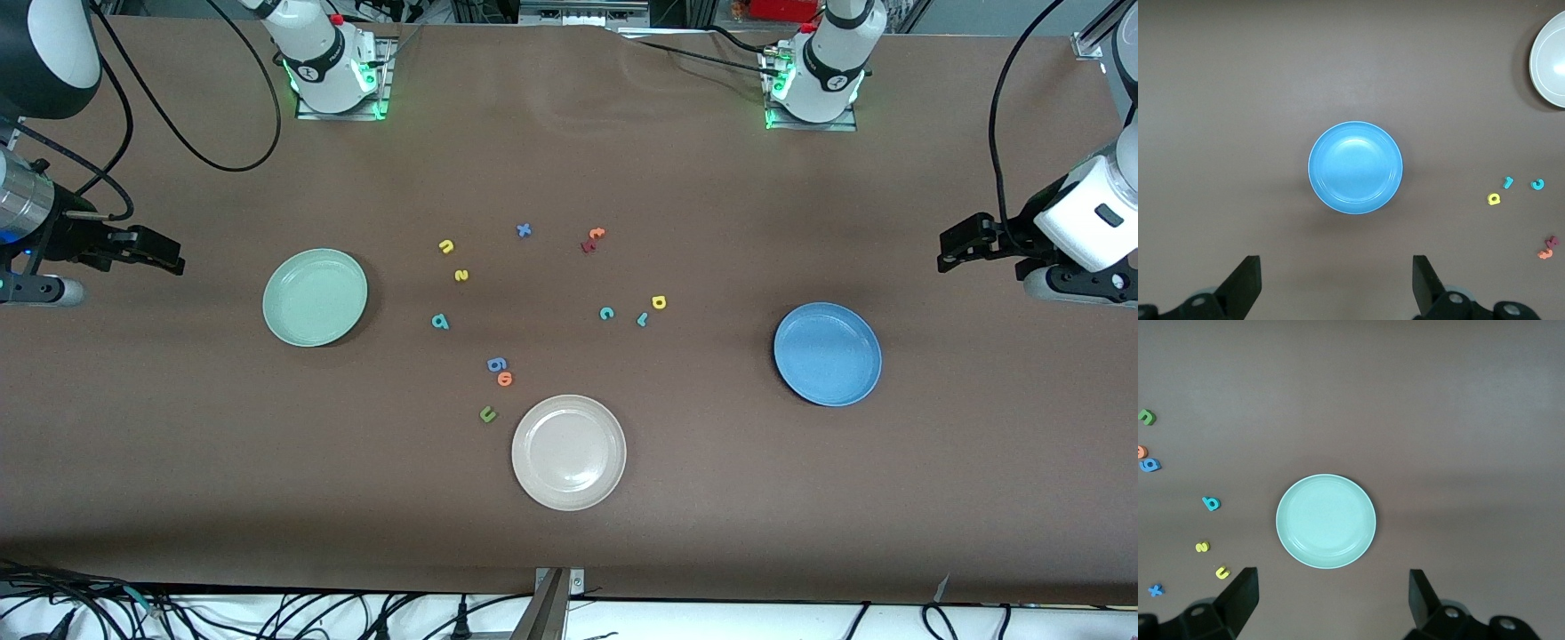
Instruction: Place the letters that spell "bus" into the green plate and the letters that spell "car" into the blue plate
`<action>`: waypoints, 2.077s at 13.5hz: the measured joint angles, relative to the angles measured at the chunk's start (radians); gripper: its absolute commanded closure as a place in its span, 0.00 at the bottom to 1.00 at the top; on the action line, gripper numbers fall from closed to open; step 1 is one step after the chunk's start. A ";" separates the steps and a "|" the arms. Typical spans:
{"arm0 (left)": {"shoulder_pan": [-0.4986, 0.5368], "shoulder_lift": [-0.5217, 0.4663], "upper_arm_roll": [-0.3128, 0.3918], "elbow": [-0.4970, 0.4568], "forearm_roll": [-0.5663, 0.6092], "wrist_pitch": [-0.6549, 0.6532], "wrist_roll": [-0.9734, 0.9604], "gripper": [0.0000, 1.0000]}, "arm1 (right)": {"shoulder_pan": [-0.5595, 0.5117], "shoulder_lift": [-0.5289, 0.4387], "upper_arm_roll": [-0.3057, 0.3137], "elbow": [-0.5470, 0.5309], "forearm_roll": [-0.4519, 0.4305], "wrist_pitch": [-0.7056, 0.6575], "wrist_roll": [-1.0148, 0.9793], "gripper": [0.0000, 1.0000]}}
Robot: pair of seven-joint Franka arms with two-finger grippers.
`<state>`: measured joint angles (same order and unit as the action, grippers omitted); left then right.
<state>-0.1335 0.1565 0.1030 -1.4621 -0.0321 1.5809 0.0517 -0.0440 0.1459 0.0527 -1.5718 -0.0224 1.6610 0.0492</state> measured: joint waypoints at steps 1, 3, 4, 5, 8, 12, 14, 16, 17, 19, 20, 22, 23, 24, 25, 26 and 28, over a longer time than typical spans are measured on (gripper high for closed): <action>0.000 0.000 0.000 0.000 0.000 0.000 0.000 0.00 | 0.000 0.002 0.000 0.000 0.000 -0.001 0.000 0.01; -0.001 0.000 -0.001 0.000 0.000 0.000 0.000 0.00 | 0.000 0.006 0.000 -0.003 0.000 -0.012 0.002 0.01; -0.003 0.000 -0.002 0.000 0.000 0.000 0.000 0.00 | 0.000 0.008 0.000 -0.005 0.000 -0.019 0.002 0.01; -0.004 0.001 -0.006 0.000 0.000 0.000 0.000 0.00 | 0.000 0.008 0.000 -0.005 0.000 -0.022 0.002 0.00; -0.008 0.006 -0.032 0.000 0.000 0.000 0.000 0.00 | 0.000 0.008 0.000 -0.005 0.000 -0.024 0.004 0.01; -0.036 0.028 -0.039 -0.002 -0.001 -0.002 0.000 0.00 | 0.011 0.008 0.030 -0.017 0.000 -0.028 0.111 0.01; -0.064 0.047 -0.041 -0.002 -0.011 -0.002 0.000 0.00 | 0.020 0.012 0.088 -0.029 0.000 -0.028 0.214 0.01; -0.104 0.071 -0.042 -0.003 -0.048 -0.002 0.000 0.00 | 0.026 0.020 0.146 -0.049 0.000 -0.024 0.329 0.01; -0.130 0.085 -0.042 -0.003 -0.055 -0.002 0.000 0.00 | 0.028 0.022 0.173 -0.069 0.001 -0.011 0.389 0.01; -0.191 0.120 -0.043 -0.003 -0.057 0.008 -0.014 0.00 | 0.030 0.026 0.229 -0.124 0.001 0.041 0.525 0.01; -0.220 0.143 -0.043 -0.004 -0.058 0.035 -0.041 0.00 | 0.030 0.029 0.258 -0.156 0.001 0.074 0.600 0.01; -0.275 0.198 -0.044 -0.007 -0.058 0.113 -0.116 0.00 | 0.032 0.032 0.319 -0.227 0.001 0.149 0.754 0.01; -0.301 0.227 -0.045 -0.010 -0.059 0.150 -0.156 0.00 | 0.033 0.032 0.347 -0.265 0.001 0.188 0.825 0.01; -0.331 0.255 -0.046 -0.020 -0.060 0.197 -0.199 0.00 | 0.034 0.033 0.376 -0.308 0.001 0.233 0.896 0.01; -0.364 0.280 -0.048 -0.041 -0.060 0.251 -0.239 0.00 | 0.035 0.033 0.400 -0.350 0.001 0.278 0.963 0.01; -0.395 0.302 -0.048 -0.064 -0.060 0.299 -0.276 0.00 | 0.035 0.033 0.423 -0.393 0.001 0.321 1.032 0.01; -0.437 0.337 -0.049 -0.104 -0.072 0.380 -0.327 0.00 | 0.035 0.033 0.455 -0.473 0.001 0.392 1.135 0.01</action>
<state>-0.5702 0.4934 0.0538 -1.5659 -0.1037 1.9605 -0.2752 -0.0088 0.1791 0.5081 -2.0446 -0.0218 2.0527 1.1843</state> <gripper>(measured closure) 0.000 0.013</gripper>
